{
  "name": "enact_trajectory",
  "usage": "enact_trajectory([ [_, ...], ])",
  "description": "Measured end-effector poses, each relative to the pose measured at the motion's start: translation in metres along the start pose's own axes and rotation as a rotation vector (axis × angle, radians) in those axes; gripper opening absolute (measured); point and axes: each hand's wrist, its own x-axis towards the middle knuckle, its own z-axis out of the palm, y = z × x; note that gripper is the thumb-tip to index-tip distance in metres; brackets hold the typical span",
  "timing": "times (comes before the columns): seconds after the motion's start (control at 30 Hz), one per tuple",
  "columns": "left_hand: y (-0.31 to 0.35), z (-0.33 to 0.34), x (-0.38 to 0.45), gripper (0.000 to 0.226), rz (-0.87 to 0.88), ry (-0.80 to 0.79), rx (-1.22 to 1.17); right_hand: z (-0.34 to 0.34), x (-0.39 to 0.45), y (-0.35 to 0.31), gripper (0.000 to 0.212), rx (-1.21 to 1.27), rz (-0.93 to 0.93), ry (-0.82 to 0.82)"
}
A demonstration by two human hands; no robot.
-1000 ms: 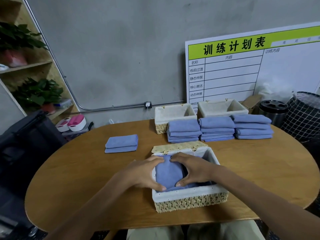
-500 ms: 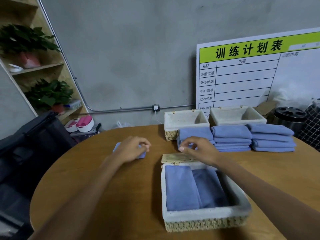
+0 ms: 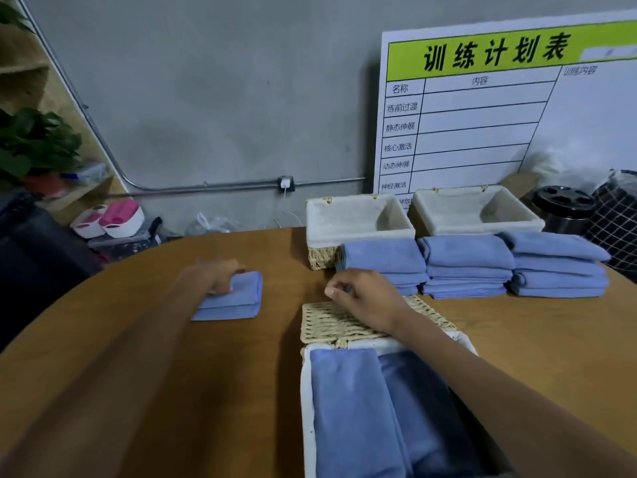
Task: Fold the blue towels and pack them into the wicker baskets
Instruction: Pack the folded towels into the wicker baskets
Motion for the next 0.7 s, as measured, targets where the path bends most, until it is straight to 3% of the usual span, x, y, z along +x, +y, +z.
enact_trajectory([
  [0.1, 0.005, -0.010, -0.017, 0.012, 0.008, 0.007, 0.006, -0.005, -0.004, -0.006, 0.020, 0.011, 0.002, 0.023],
  [0.2, 0.005, -0.025, -0.056, 0.026, 0.037, 0.039, -0.124, -0.014, -0.016, -0.016, 0.015, 0.128, 0.014, 0.070],
  [0.3, 0.007, -0.046, -0.109, 0.021, 0.094, 0.165, -0.297, -0.025, -0.030, -0.032, 0.014, 0.214, 0.018, 0.082],
  [0.37, 0.017, -0.059, -0.142, 0.051, 0.129, 0.229, -0.504, -0.032, -0.038, -0.048, 0.021, 0.283, 0.052, 0.052],
  [0.4, 0.027, -0.065, -0.159, 0.055, 0.149, 0.244, -0.626, -0.036, -0.042, -0.057, 0.028, 0.328, 0.076, 0.036],
  [0.47, 0.049, -0.075, -0.188, 0.037, 0.186, 0.279, -0.791, -0.043, -0.051, -0.076, 0.046, 0.487, 0.142, 0.013],
  [0.57, 0.092, -0.079, -0.222, 0.037, 0.229, 0.286, -0.984, -0.053, -0.067, -0.096, 0.070, 0.729, 0.218, -0.056],
  [0.7, 0.147, -0.061, -0.245, 0.035, 0.287, 0.279, -1.270, -0.071, -0.090, -0.103, 0.062, 0.965, 0.226, -0.041],
])
